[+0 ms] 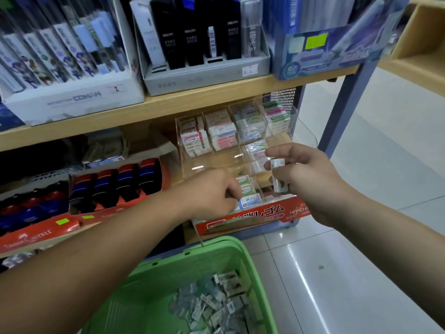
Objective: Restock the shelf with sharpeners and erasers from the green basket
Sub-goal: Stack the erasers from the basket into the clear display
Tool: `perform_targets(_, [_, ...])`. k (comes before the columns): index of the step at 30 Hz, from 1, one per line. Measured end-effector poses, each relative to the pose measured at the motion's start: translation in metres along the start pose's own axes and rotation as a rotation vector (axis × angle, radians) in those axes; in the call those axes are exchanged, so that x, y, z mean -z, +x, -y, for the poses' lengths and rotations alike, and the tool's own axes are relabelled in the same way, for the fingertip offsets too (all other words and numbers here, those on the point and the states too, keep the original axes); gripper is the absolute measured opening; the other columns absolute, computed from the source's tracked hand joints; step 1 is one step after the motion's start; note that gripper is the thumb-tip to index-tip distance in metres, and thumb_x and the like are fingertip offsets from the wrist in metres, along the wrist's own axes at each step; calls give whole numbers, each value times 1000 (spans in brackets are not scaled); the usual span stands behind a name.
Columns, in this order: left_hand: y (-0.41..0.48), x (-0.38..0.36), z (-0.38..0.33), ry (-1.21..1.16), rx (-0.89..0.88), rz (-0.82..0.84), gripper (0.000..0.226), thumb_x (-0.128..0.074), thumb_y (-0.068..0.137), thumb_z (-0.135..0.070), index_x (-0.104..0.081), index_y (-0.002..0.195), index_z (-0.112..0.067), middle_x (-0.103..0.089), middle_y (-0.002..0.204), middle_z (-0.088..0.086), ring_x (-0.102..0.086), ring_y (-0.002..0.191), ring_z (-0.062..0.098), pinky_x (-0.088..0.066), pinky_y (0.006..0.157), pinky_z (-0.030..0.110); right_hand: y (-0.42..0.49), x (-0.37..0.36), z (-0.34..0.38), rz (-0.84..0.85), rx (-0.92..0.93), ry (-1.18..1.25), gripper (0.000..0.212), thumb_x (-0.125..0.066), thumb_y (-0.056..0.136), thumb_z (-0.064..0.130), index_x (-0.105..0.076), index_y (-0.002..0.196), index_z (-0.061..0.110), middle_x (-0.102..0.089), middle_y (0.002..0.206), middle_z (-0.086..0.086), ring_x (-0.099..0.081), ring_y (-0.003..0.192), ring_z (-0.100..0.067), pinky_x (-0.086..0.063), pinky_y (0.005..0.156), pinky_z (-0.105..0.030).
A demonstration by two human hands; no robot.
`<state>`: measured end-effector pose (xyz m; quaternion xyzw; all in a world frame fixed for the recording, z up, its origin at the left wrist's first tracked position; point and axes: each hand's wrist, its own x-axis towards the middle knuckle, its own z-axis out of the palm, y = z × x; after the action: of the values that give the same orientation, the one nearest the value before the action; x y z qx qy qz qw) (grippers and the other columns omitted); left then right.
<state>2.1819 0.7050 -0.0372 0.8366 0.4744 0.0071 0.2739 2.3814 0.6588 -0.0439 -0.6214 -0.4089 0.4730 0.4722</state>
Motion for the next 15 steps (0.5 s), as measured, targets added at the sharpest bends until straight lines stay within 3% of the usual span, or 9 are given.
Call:
perform_targets(2, [-2, 1, 0, -115, 23, -63, 17, -67, 97, -20, -80, 106, -25, -71, 101, -13, -64, 92, -1, -51, 82, 22, -1, 1, 1, 12, 13, -13, 36, -64, 89, -4, -79, 99, 27, -79, 101, 2, -74, 100, -31, -61, 93, -55])
perform_targets(4, [-7, 9, 0, -537, 122, -116, 22, -61, 99, -18, -76, 111, -28, -71, 108, -10, -64, 100, 7, -50, 85, 29, -5, -2, 2, 60, 49, -25, 25, -71, 92, 3, -79, 94, 26, -77, 101, -1, -75, 98, -29, -62, 89, -48])
perform_targets(6, [-11, 15, -2, -1048, 169, -71, 36, -57, 89, -11, -73, 120, -16, -71, 116, 6, -64, 107, 19, -51, 90, 35, -9, -6, 5, 153, 91, -53, 15, -75, 92, 10, -79, 88, 24, -76, 98, -6, -75, 96, -26, -62, 85, -43])
perform_targets(7, [-13, 17, -3, -1202, 159, -63, 45, -55, 82, -6, -71, 124, -9, -68, 126, 16, -64, 115, 25, -51, 99, 39, -11, -9, 6, 205, 104, -75, 11, -77, 91, 14, -80, 86, 23, -75, 96, -8, -74, 92, -21, -60, 83, -41])
perform_targets(8, [-15, 19, -4, -1260, 140, -74, 50, -51, 80, 2, -69, 126, -6, -62, 134, 22, -63, 123, 29, -49, 108, 42, -13, -12, 6, 246, 109, -89, 8, -79, 90, 16, -80, 84, 22, -74, 91, -6, -71, 84, -14, -57, 78, -37])
perform_targets(10, [-18, 18, -9, -1234, 114, -103, 57, -47, 85, 20, -67, 130, -8, -59, 139, 20, -64, 123, 25, -49, 111, 37, -16, -17, 7, 287, 87, -96, 6, -82, 87, 21, -80, 82, 20, -74, 87, 0, -67, 73, -9, -51, 71, -31])
perform_targets(12, [-19, 18, -11, -1189, 115, -118, 58, -57, 87, 22, -66, 132, -14, -64, 134, 12, -67, 119, 21, -54, 101, 32, -14, -18, 6, 288, 42, -105, 10, -84, 85, 28, -80, 84, 19, -76, 95, -2, -70, 80, -15, -53, 70, -32])
perform_targets(15, [-20, 18, -5, -1230, 172, -137, 53, -76, 82, 10, -68, 129, -12, -68, 132, 10, -70, 118, 22, -57, 100, 32, -12, -18, 6, 279, -14, -80, 14, -84, 85, 34, -80, 90, 21, -77, 102, -1, -71, 97, -24, -57, 83, -42])
